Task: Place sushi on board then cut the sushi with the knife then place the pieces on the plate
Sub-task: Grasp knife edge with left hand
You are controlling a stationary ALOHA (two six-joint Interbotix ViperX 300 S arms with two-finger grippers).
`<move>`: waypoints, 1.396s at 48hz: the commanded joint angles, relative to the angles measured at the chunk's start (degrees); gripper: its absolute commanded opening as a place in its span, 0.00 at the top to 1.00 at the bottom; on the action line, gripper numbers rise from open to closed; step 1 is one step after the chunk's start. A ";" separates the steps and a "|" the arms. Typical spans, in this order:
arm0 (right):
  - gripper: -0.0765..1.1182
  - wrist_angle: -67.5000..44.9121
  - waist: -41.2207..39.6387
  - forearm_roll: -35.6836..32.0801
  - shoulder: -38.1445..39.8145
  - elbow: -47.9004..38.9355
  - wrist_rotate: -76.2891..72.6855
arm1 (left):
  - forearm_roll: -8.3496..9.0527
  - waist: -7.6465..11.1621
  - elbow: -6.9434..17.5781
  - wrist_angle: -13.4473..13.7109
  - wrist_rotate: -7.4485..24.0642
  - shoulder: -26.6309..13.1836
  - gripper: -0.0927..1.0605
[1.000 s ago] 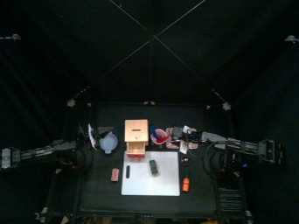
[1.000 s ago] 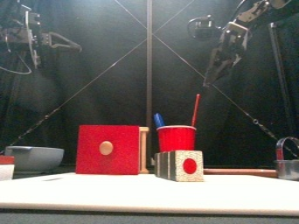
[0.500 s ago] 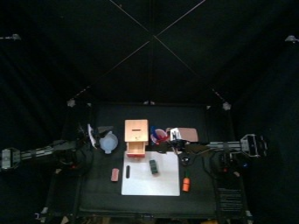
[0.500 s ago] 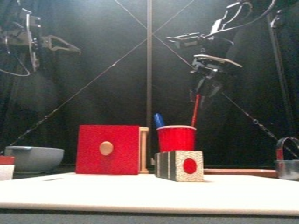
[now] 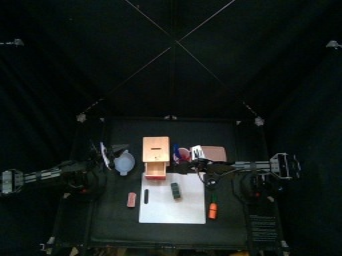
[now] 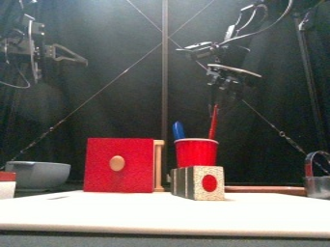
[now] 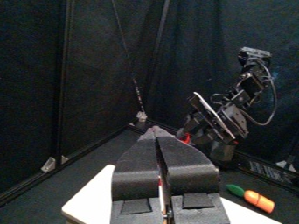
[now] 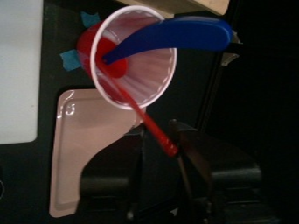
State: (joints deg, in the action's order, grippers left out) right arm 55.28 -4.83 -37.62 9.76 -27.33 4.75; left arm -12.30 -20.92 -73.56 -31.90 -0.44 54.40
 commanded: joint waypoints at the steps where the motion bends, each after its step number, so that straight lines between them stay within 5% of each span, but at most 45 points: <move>1: 0.53 -0.09 -0.26 -0.53 0.88 1.93 -0.09 | -0.09 -0.18 0.79 -0.35 0.09 -0.18 0.85; 15: 0.53 1.85 -0.35 7.65 3.16 6.06 -0.44 | -0.88 -0.97 0.09 -0.35 0.18 -0.18 0.85; 34: 0.54 0.09 -7.29 25.75 20.65 -1.14 -2.29 | -0.88 -1.23 0.09 -0.26 0.18 -0.18 0.84; 48: 0.54 -11.43 -10.55 32.26 33.57 -8.53 -2.11 | 1.41 0.00 0.44 2.72 0.18 -0.18 0.84; 53: 0.54 -15.91 -10.28 35.24 34.72 -10.81 -2.02 | 2.99 2.55 0.70 2.81 0.18 -0.53 0.83; 58: 0.54 -22.24 -9.67 39.11 34.72 -12.92 -1.85 | 7.21 8.09 2.64 3.52 0.26 -5.36 0.73; 62: 0.54 -28.56 -8.09 41.13 34.01 -14.94 -1.76 | 8.88 11.43 5.27 3.25 0.18 -11.87 0.60; 67: 0.54 -35.33 -5.89 41.66 33.13 -16.79 -2.11 | 8.88 14.33 8.53 0.97 0.18 -19.25 0.36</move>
State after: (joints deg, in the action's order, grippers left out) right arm 23.38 -11.78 3.78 42.89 -44.30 2.90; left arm -3.60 -7.73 -68.03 -29.09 -0.35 38.50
